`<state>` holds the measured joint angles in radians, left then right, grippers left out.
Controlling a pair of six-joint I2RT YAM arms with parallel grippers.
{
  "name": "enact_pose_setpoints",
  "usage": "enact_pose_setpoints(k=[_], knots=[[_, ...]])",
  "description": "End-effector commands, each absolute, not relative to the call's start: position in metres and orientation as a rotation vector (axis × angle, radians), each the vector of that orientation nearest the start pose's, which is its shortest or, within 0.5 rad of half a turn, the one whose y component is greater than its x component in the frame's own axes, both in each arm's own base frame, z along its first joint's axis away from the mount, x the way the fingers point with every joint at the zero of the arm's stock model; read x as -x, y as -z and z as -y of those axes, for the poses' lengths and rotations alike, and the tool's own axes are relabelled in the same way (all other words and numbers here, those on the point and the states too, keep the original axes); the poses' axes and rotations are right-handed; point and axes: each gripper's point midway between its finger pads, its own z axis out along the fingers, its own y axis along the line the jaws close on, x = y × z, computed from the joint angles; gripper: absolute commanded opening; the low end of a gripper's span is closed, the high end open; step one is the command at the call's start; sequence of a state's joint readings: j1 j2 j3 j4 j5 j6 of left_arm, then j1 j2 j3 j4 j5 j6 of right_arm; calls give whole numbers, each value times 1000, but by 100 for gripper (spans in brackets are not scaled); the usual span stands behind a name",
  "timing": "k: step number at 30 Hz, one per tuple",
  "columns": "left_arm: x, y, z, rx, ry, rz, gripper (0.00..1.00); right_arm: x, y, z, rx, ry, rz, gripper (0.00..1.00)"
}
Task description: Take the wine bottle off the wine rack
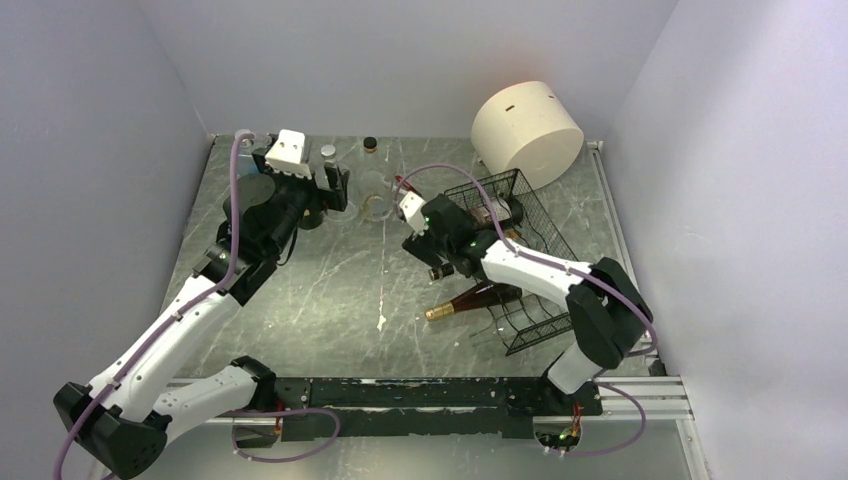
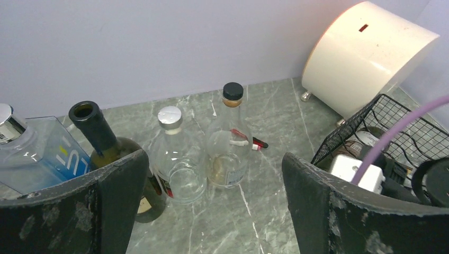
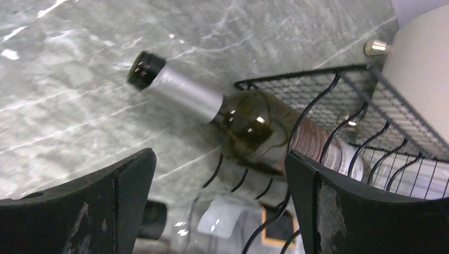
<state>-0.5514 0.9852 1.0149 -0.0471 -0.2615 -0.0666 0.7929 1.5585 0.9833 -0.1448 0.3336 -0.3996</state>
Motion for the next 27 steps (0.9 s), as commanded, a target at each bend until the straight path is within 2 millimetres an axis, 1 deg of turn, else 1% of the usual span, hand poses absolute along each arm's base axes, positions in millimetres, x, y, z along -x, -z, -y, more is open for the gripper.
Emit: enact_pose_setpoints(k=[1, 3, 5, 8, 11, 15, 18, 19, 23, 27], knots=[[-335, -364, 140, -134, 236, -1552, 99, -361, -118, -264, 1279, 105, -1809, 96], [-337, -363, 137, -123, 245, -1557, 99, -363, -113, -268, 1359, 117, -1769, 93], [-340, -362, 134, -112, 256, -1563, 100, -368, -109, -269, 1408, 155, -1725, 91], [-344, -361, 130, -97, 260, -1573, 100, -374, -94, -266, 1518, 227, -1707, 85], [-345, -360, 129, -106, 258, -1576, 100, -378, -79, -262, 1608, 294, -1698, 83], [-346, -359, 129, -119, 263, -1577, 100, -391, -73, -259, 1643, 395, -1647, 78], [-348, -356, 129, -120, 265, -1583, 99, -396, -63, -256, 1701, 475, -1614, 72], [-348, -355, 129, -120, 265, -1585, 99, -398, -62, -256, 1702, 503, -1598, 70], [-350, -352, 132, -129, 270, -1595, 99, -401, -58, -262, 1733, 549, -1547, 65], [-351, -349, 132, -134, 266, -1601, 98, -400, -55, -267, 1773, 562, -1527, 56]])
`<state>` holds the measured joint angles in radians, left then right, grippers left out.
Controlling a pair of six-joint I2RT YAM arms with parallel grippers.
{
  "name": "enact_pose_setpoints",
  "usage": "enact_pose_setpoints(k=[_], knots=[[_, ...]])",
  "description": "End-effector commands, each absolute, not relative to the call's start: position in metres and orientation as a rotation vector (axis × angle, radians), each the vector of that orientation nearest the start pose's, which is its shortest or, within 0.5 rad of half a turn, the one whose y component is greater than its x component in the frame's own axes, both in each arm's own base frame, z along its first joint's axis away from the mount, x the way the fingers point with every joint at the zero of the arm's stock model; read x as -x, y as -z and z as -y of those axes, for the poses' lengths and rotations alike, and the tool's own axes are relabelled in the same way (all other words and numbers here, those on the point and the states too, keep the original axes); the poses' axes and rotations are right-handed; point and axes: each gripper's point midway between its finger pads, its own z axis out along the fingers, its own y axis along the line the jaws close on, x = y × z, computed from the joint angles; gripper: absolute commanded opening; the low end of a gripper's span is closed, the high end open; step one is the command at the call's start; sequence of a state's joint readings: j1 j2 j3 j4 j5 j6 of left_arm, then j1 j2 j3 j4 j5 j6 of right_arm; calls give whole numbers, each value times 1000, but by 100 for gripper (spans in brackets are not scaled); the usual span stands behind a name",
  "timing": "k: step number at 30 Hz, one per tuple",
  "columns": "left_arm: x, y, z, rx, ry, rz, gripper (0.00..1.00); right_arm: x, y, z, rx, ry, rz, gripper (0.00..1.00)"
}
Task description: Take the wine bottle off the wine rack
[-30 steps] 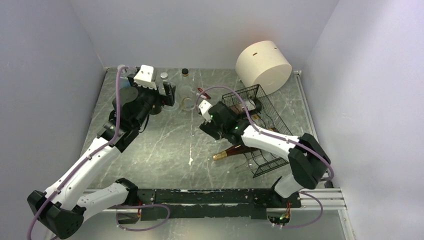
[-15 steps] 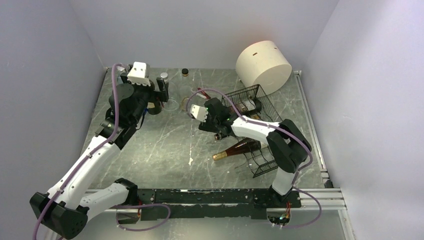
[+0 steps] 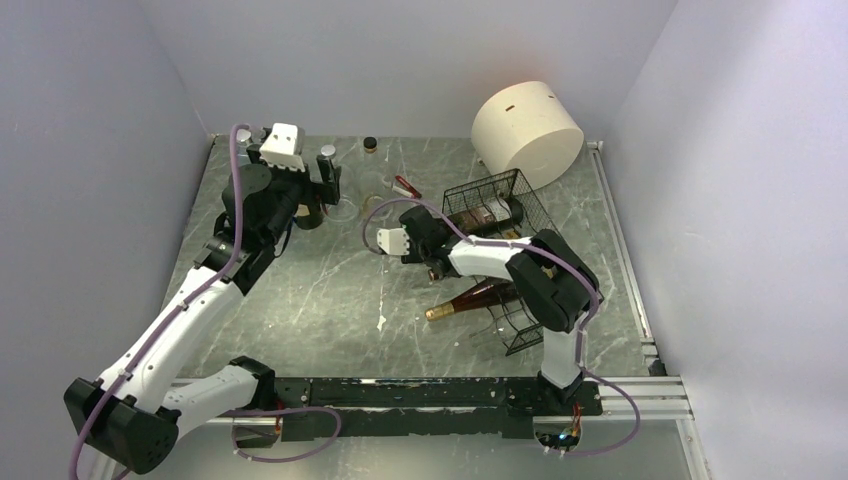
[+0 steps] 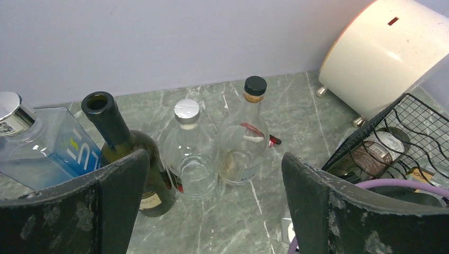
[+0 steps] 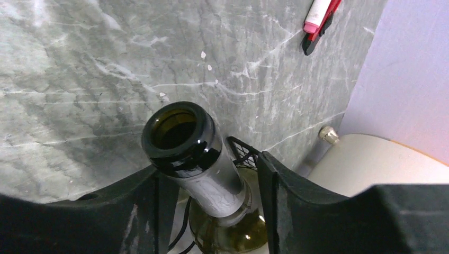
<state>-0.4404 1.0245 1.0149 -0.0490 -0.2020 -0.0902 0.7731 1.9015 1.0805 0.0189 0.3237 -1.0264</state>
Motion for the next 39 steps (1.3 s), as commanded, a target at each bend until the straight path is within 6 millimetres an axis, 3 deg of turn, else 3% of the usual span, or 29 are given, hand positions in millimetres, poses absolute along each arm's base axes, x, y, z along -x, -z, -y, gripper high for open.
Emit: enact_pose_setpoints(k=[1, 10, 19, 29, 34, 39], knots=[[-351, -349, 132, -134, 265, -1600, 99, -398, -54, -269, 1780, 561, -1517, 54], [-351, -348, 136, -150, 282, -1599, 97, -381, -53, -290, 1822, 564, -1452, 29], [-350, -351, 131, -148, 257, -1592, 97, -354, -63, -324, 1812, 543, -1397, 22], [-347, -358, 114, -117, 171, -1561, 96, -316, -102, -373, 1660, 417, -1351, 11], [-344, -362, 116, -127, 191, -1548, 95, -301, -127, -391, 1599, 333, -1367, 0], [-344, -363, 113, -120, 176, -1556, 94, -284, -157, -405, 1533, 219, -1354, 0]])
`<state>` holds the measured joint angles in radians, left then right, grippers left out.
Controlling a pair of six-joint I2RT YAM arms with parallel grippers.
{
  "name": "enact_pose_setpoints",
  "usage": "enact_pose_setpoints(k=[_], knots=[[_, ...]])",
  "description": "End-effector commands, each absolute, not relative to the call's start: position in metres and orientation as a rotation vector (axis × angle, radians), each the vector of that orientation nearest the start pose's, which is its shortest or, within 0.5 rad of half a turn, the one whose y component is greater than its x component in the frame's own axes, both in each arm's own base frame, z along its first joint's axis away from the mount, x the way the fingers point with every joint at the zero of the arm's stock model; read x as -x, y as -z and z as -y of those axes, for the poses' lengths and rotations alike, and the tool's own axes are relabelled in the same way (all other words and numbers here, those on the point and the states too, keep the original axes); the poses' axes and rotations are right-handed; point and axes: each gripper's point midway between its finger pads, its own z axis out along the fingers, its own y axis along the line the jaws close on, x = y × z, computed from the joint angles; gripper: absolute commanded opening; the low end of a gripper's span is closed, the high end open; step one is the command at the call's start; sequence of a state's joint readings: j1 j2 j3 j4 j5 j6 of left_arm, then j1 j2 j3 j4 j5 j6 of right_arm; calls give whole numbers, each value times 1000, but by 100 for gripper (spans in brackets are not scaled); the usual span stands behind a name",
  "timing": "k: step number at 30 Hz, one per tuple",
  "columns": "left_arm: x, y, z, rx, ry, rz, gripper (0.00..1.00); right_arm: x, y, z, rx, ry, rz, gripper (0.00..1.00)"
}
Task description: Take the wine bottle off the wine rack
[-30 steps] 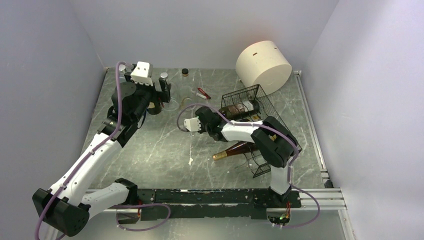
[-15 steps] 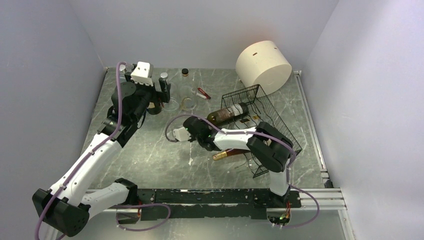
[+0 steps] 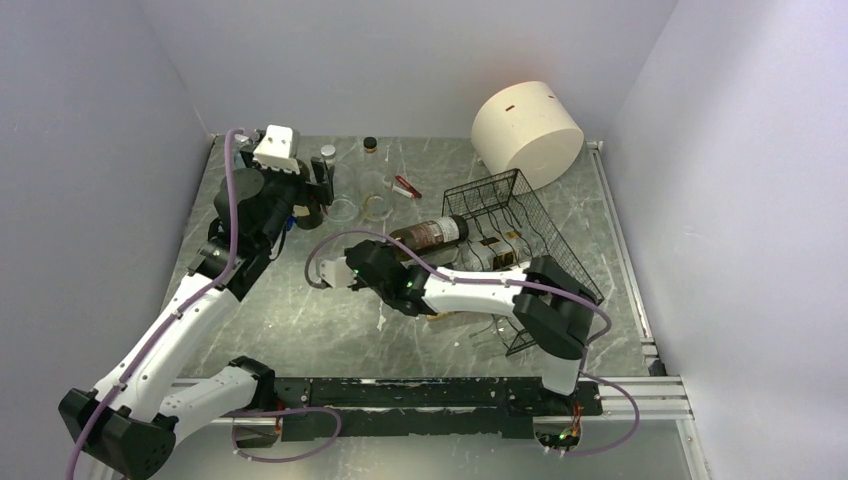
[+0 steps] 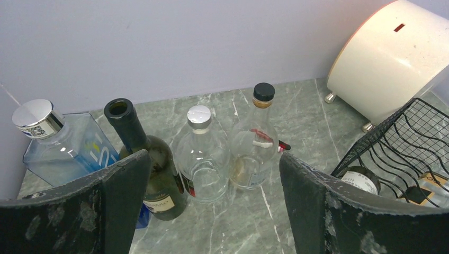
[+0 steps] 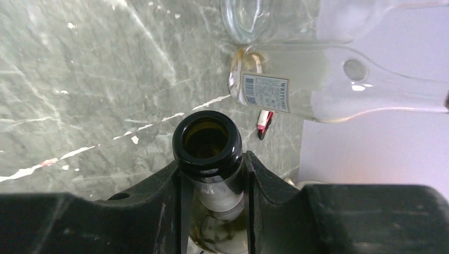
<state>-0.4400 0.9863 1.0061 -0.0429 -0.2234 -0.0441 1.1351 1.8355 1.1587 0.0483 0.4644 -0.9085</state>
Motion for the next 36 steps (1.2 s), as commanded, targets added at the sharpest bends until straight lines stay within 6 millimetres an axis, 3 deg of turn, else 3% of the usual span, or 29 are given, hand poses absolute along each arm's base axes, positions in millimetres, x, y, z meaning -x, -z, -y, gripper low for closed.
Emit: enact_pose_setpoints(k=[1, 8, 14, 18, 24, 32, 36], knots=[[-343, -364, 111, -113, 170, -1551, 94, -279, -162, -409, 1522, 194, -1349, 0], [-335, -377, 106, -80, 187, -1513, 94, -267, -202, -426, 1370, 1, -1334, 0], [-325, -390, 85, -14, 148, -1462, 95, -262, -245, -441, 1206, -169, -1303, 0], [-321, -397, 72, 26, 134, -1431, 95, -266, -276, -445, 1049, -317, -1293, 0], [-324, -396, 68, 35, 144, -1440, 95, -271, -308, -458, 892, -477, -1286, 0], [-326, -394, 71, 25, 151, -1447, 94, -294, -323, -450, 667, -632, -1360, 0], [-329, -390, 73, 19, 154, -1464, 94, -307, -307, -447, 624, -626, -1429, 0]])
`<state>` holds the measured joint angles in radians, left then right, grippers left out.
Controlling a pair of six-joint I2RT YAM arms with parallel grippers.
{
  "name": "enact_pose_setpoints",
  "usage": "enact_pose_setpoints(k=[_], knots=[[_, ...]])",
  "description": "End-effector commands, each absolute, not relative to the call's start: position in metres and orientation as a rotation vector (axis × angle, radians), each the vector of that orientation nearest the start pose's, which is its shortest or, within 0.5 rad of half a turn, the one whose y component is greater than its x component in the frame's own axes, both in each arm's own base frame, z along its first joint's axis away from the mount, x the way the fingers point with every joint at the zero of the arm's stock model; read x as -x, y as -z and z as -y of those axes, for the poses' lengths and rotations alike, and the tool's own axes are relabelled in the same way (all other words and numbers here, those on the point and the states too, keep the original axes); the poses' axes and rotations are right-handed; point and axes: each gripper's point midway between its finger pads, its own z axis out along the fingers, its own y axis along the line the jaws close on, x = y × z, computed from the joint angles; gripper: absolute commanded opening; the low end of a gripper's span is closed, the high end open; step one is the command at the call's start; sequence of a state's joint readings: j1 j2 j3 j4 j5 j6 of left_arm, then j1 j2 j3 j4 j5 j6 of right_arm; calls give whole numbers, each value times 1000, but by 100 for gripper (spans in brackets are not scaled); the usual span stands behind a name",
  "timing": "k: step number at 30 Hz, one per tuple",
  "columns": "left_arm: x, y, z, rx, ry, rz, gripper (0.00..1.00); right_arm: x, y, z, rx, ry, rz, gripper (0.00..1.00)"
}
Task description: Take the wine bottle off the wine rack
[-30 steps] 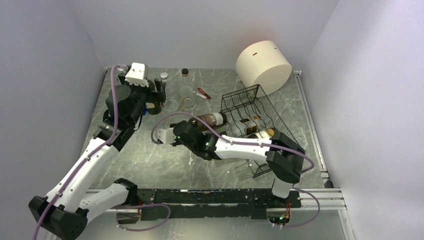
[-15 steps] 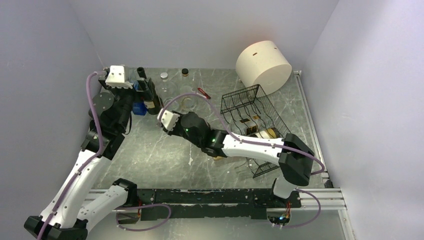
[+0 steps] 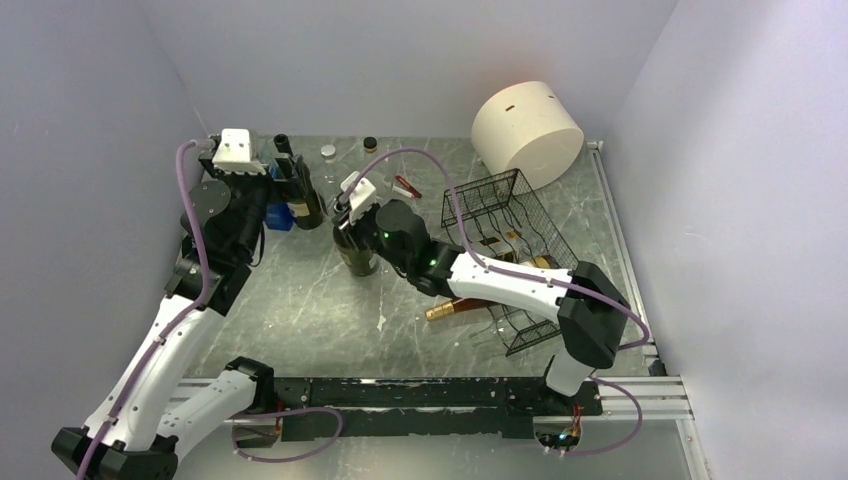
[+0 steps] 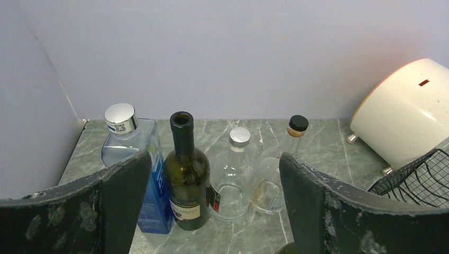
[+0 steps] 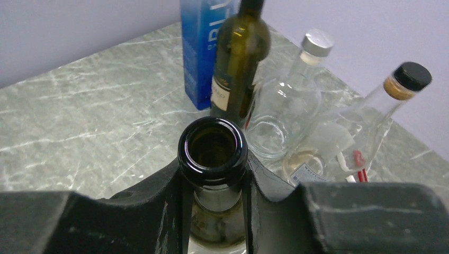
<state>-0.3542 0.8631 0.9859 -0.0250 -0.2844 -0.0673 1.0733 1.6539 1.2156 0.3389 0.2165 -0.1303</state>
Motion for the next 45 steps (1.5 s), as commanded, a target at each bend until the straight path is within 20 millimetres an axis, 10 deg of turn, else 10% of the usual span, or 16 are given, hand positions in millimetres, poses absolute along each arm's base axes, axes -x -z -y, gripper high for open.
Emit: enact_pose_setpoints(k=[1, 9, 21, 30, 35, 39, 45], knots=[[-329, -390, 75, 14, 159, -1466, 94, -308, -302, -448, 627, -619, -1440, 0], [-333, -386, 76, 7, 153, -1473, 94, -311, -277, -441, 589, -591, -1501, 3], [-346, -366, 71, 8, 76, -1517, 96, -299, -291, -424, 643, -574, -1478, 99], [-346, -353, 70, 40, 78, -1567, 96, -259, -290, -357, 652, -577, -1543, 100], [-320, -349, 105, -30, 329, -1690, 96, -230, -284, -295, 381, -693, -1663, 100], [-296, -334, 138, -187, 520, -1777, 96, -194, -281, -286, 329, -936, -1650, 100], [-291, -311, 173, -374, 671, -1892, 96, -192, -252, -261, 294, -815, -1809, 100]])
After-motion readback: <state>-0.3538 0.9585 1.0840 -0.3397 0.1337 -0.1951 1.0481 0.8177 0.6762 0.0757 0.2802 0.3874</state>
